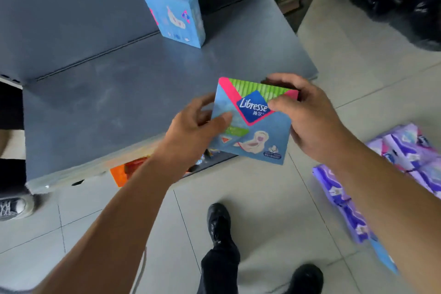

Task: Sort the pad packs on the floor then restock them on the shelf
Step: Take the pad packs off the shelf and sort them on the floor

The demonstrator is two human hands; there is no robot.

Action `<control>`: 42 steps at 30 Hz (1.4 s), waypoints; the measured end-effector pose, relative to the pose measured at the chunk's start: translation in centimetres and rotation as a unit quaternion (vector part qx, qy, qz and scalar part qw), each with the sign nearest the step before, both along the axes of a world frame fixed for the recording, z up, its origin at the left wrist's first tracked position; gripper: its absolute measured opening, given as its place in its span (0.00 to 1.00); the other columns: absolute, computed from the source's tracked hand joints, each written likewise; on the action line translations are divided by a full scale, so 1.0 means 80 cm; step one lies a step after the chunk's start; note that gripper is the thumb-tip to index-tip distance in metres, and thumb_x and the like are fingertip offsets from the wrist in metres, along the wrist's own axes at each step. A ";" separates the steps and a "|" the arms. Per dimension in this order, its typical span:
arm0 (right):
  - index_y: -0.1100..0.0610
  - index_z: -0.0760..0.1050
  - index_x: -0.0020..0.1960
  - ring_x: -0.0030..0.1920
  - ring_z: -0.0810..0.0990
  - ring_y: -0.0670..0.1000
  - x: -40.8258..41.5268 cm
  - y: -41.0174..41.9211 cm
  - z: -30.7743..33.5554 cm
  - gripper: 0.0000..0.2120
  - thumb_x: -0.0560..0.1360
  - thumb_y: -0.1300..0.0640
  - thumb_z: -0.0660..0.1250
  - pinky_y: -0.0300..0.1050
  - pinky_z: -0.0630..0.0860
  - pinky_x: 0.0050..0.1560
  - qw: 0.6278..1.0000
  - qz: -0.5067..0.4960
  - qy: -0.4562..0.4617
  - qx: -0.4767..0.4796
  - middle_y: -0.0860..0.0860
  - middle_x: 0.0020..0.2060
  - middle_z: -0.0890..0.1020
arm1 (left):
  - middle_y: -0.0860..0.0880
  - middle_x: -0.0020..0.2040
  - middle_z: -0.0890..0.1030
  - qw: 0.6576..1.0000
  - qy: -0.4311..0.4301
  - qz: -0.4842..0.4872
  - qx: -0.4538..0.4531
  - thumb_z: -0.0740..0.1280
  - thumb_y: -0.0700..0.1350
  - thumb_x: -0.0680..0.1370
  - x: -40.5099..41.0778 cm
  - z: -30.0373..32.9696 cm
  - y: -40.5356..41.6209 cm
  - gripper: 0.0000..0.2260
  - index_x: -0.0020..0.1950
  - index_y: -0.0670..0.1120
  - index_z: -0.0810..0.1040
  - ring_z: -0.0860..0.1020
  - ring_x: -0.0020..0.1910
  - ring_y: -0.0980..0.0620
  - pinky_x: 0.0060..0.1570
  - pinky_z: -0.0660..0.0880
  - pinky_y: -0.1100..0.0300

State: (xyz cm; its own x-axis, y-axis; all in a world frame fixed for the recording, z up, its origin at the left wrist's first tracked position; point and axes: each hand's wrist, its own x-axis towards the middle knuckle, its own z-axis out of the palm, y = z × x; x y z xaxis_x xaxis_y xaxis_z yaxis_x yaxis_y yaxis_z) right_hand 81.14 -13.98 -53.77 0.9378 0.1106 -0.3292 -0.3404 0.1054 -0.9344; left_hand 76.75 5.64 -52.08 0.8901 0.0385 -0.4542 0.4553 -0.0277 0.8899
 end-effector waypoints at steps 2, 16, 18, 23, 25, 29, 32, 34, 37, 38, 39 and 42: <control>0.48 0.76 0.56 0.54 0.83 0.56 -0.029 -0.056 -0.003 0.18 0.67 0.58 0.73 0.55 0.78 0.52 0.999 -0.045 0.023 0.012 0.53 0.54 0.82 | 0.46 0.50 0.85 0.999 0.013 -0.017 -0.027 0.67 0.40 0.78 -0.011 0.002 -0.057 0.14 0.63 0.44 0.74 0.84 0.42 0.50 0.34 0.79 0.60; 0.46 0.74 0.50 0.50 0.83 0.52 -0.328 -0.412 -0.101 0.13 0.75 0.64 0.69 0.48 0.79 0.46 0.931 -0.290 0.222 -0.026 0.47 0.48 0.81 | 0.50 0.54 0.81 0.958 0.109 -0.252 0.088 0.70 0.45 0.77 -0.154 -0.113 -0.463 0.19 0.67 0.55 0.71 0.83 0.49 0.52 0.46 0.81 0.55; 0.49 0.75 0.52 0.51 0.83 0.54 -0.363 -0.437 -0.125 0.11 0.76 0.63 0.69 0.50 0.78 0.48 0.909 -0.329 0.254 -0.010 0.48 0.49 0.82 | 0.51 0.55 0.80 0.939 0.114 -0.304 0.115 0.69 0.45 0.78 -0.172 -0.134 -0.502 0.20 0.68 0.54 0.70 0.82 0.51 0.53 0.48 0.81 0.54; 0.45 0.74 0.54 0.54 0.82 0.55 -0.433 -0.481 -0.174 0.12 0.76 0.60 0.69 0.48 0.80 0.47 0.862 -0.407 0.302 0.012 0.52 0.57 0.81 | 0.49 0.58 0.79 0.889 0.136 -0.410 0.152 0.69 0.45 0.78 -0.207 -0.191 -0.577 0.19 0.68 0.51 0.70 0.80 0.54 0.51 0.51 0.80 0.53; 0.47 0.74 0.55 0.54 0.83 0.55 -0.456 -0.500 -0.192 0.12 0.76 0.60 0.70 0.50 0.80 0.48 0.834 -0.445 0.324 0.019 0.52 0.57 0.81 | 0.50 0.58 0.79 0.870 0.148 -0.445 0.153 0.69 0.45 0.78 -0.219 -0.218 -0.607 0.20 0.69 0.51 0.70 0.80 0.53 0.52 0.50 0.80 0.54; 0.50 0.73 0.55 0.53 0.83 0.55 -0.500 -0.542 -0.246 0.11 0.76 0.61 0.70 0.45 0.77 0.42 0.790 -0.506 0.344 0.020 0.53 0.56 0.82 | 0.51 0.53 0.80 0.832 0.139 -0.515 0.151 0.69 0.44 0.78 -0.247 -0.283 -0.670 0.18 0.66 0.48 0.72 0.80 0.47 0.56 0.43 0.77 0.66; 0.49 0.74 0.54 0.52 0.84 0.54 -0.538 -0.574 -0.299 0.11 0.76 0.60 0.70 0.44 0.76 0.42 0.765 -0.532 0.361 0.015 0.52 0.55 0.83 | 0.50 0.50 0.80 0.798 0.111 -0.567 0.172 0.69 0.43 0.78 -0.276 -0.334 -0.710 0.16 0.65 0.46 0.73 0.80 0.48 0.53 0.43 0.74 0.68; 0.51 0.74 0.56 0.50 0.84 0.53 -0.567 -0.595 -0.338 0.11 0.76 0.61 0.69 0.39 0.75 0.38 0.747 -0.553 0.370 0.013 0.51 0.54 0.83 | 0.47 0.51 0.79 0.769 0.070 -0.604 0.196 0.68 0.43 0.78 -0.295 -0.374 -0.729 0.15 0.64 0.44 0.73 0.79 0.50 0.48 0.51 0.75 0.59; 0.55 0.72 0.60 0.49 0.84 0.52 -0.612 -0.627 -0.411 0.13 0.77 0.63 0.69 0.39 0.76 0.38 0.711 -0.588 0.385 0.002 0.53 0.54 0.83 | 0.46 0.60 0.78 0.701 -0.002 -0.654 0.285 0.65 0.46 0.79 -0.311 -0.440 -0.753 0.15 0.66 0.49 0.73 0.76 0.59 0.48 0.61 0.72 0.54; 0.56 0.72 0.60 0.48 0.84 0.52 -0.624 -0.637 -0.439 0.13 0.77 0.64 0.68 0.38 0.77 0.38 0.705 -0.592 0.391 -0.008 0.54 0.54 0.83 | 0.47 0.63 0.76 0.679 -0.031 -0.663 0.313 0.64 0.47 0.79 -0.314 -0.463 -0.760 0.15 0.67 0.50 0.73 0.74 0.63 0.49 0.62 0.70 0.53; 0.57 0.72 0.60 0.47 0.83 0.52 -0.634 -0.646 -0.469 0.13 0.77 0.64 0.68 0.37 0.77 0.37 0.702 -0.593 0.394 -0.020 0.55 0.54 0.82 | 0.48 0.65 0.74 0.660 -0.062 -0.668 0.337 0.63 0.47 0.80 -0.317 -0.485 -0.768 0.16 0.67 0.51 0.72 0.72 0.65 0.49 0.62 0.70 0.53; 0.56 0.72 0.60 0.48 0.82 0.52 -0.651 -0.666 -0.558 0.14 0.76 0.64 0.68 0.42 0.77 0.43 0.707 -0.580 0.400 -0.064 0.55 0.56 0.82 | 0.49 0.69 0.69 0.600 -0.151 -0.680 0.394 0.62 0.48 0.80 -0.327 -0.553 -0.790 0.17 0.69 0.51 0.71 0.66 0.68 0.47 0.57 0.72 0.50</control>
State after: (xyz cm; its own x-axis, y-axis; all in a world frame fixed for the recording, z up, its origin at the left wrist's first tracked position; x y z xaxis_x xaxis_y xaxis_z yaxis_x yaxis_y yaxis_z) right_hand 29.06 -67.28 -98.44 -0.1186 -0.6585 -0.7432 -0.5186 0.6793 -0.5192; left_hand 50.59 -57.55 -96.33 0.3798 -0.7195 -0.5815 -0.6429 -0.6572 0.3933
